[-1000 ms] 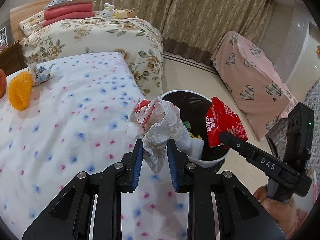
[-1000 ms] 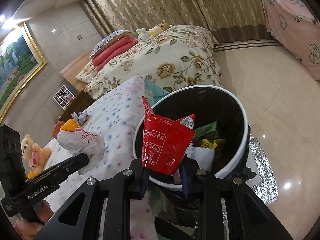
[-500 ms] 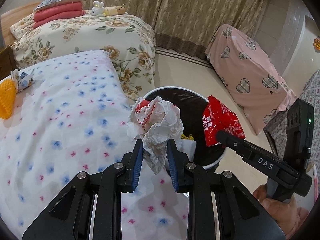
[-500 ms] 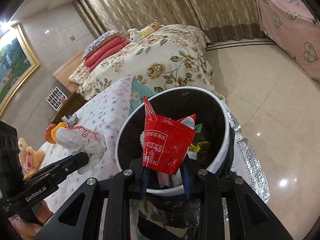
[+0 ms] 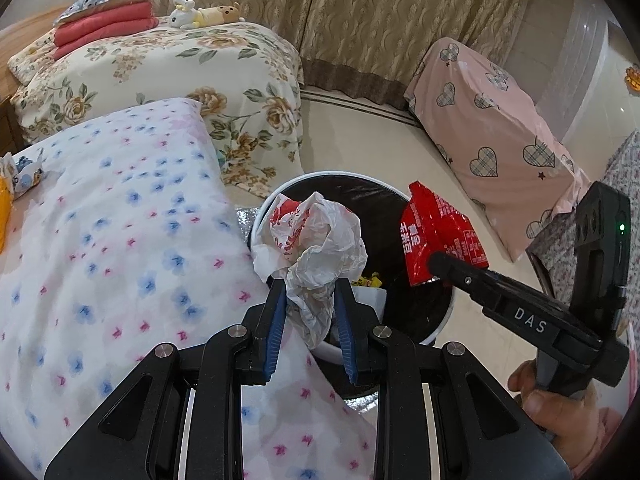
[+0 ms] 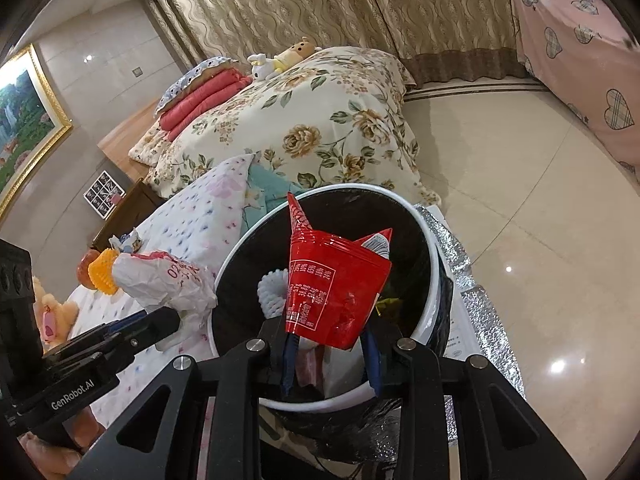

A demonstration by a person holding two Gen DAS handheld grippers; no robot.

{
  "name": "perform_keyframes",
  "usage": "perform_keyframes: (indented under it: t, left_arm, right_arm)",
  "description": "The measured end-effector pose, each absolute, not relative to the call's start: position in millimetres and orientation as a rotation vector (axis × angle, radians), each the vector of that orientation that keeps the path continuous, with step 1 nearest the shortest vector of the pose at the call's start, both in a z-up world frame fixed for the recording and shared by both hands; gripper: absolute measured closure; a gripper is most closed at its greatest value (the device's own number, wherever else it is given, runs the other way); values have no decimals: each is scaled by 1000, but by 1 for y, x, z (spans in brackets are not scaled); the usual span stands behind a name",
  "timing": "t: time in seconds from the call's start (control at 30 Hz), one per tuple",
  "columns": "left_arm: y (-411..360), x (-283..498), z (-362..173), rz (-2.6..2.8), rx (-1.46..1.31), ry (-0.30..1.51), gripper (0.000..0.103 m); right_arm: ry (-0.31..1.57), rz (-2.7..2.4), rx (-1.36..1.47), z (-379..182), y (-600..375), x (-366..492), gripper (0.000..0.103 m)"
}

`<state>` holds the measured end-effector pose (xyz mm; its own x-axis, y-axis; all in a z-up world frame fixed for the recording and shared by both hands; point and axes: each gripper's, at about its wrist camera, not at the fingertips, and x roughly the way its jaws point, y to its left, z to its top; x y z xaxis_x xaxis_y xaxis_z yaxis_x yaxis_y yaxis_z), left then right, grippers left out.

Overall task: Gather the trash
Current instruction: 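Open both tools to drop the tissue and snack bag into the bin, then move both open tools from the bin back over the bed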

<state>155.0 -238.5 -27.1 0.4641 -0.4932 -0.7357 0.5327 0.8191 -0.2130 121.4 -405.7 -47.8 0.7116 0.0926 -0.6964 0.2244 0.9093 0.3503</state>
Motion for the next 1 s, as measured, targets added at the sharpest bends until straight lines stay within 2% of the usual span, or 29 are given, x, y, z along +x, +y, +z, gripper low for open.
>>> perform_keyframes:
  t: [0.23,0.3,0.37,0.43,0.57,0.77,0.83,1.0]
  left_arm:
    - [-246,163,-33,-643,54,913,77]
    - [-247,163,-32,-645,56,913,74]
    - [-247,162,-31,-648,58,906,65]
    - [-245,160,-30,-646,59,894,64]
    - [-237,159,-28,-639,48,889,63]
    - [-216,154,-28,-610,12,884,53]
    - [-211,155,-28,-603,-3,884,49]
    - [-206,152,-23,-602,-27,873,49]
  right_arm:
    - [785,-79,428,-47,-410,129,72]
    - [788,-81,429,-47,-411,131,67]
    - [792,-83,439,-47,-413,132,54]
    - [792,-85,442,-46,-412,133,54]
    - [783,-86,439,-43,-411,133,44]
    - [772,-87,454,-41,-408,131,33]
    - [768,-83,456,-39,-405,130,30]
    - [746,-87,457,-33,-402,127,28]
